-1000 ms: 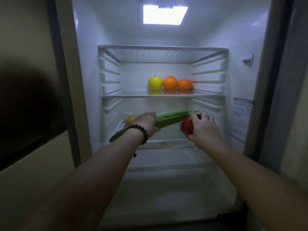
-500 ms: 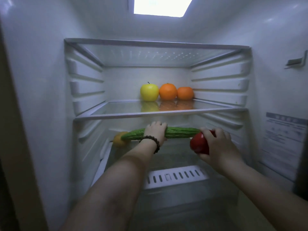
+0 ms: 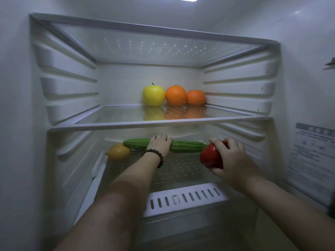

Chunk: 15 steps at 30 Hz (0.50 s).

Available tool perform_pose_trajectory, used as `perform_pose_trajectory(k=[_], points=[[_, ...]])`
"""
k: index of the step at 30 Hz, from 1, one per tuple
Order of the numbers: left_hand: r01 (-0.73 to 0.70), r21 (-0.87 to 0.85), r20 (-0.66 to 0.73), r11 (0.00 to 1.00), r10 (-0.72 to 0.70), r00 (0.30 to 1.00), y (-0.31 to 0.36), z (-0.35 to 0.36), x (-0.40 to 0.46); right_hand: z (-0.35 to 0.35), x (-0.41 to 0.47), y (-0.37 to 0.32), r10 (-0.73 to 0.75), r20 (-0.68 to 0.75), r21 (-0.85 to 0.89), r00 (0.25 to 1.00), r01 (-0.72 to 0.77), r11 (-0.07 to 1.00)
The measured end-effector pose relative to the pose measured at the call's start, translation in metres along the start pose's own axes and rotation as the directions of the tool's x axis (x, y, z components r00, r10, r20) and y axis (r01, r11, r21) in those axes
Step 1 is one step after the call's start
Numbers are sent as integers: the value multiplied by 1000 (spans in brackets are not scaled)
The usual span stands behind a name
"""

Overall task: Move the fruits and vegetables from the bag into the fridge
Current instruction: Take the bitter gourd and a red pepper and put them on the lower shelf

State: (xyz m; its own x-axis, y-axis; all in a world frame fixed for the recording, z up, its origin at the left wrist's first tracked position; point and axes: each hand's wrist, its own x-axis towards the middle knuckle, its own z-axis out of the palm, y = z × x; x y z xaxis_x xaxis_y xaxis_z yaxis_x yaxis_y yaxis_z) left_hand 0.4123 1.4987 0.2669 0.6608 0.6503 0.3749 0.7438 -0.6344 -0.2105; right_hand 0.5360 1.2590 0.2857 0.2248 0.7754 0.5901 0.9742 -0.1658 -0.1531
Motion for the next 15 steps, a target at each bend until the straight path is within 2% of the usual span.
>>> perform_pose_trajectory(k=[6, 10, 15], points=[[72, 22, -30, 997, -71, 997, 3, -11, -8, -4, -5, -4, -18, 41, 79, 999, 15, 997], [114, -54, -62, 992, -117, 991, 1, -27, -29, -8, -8, -8, -10, 66, 112, 998, 2, 994], [366, -171, 15, 915, -369, 929, 12, -66, -77, -6, -6, -14, 1, 44, 161, 999, -8, 987]])
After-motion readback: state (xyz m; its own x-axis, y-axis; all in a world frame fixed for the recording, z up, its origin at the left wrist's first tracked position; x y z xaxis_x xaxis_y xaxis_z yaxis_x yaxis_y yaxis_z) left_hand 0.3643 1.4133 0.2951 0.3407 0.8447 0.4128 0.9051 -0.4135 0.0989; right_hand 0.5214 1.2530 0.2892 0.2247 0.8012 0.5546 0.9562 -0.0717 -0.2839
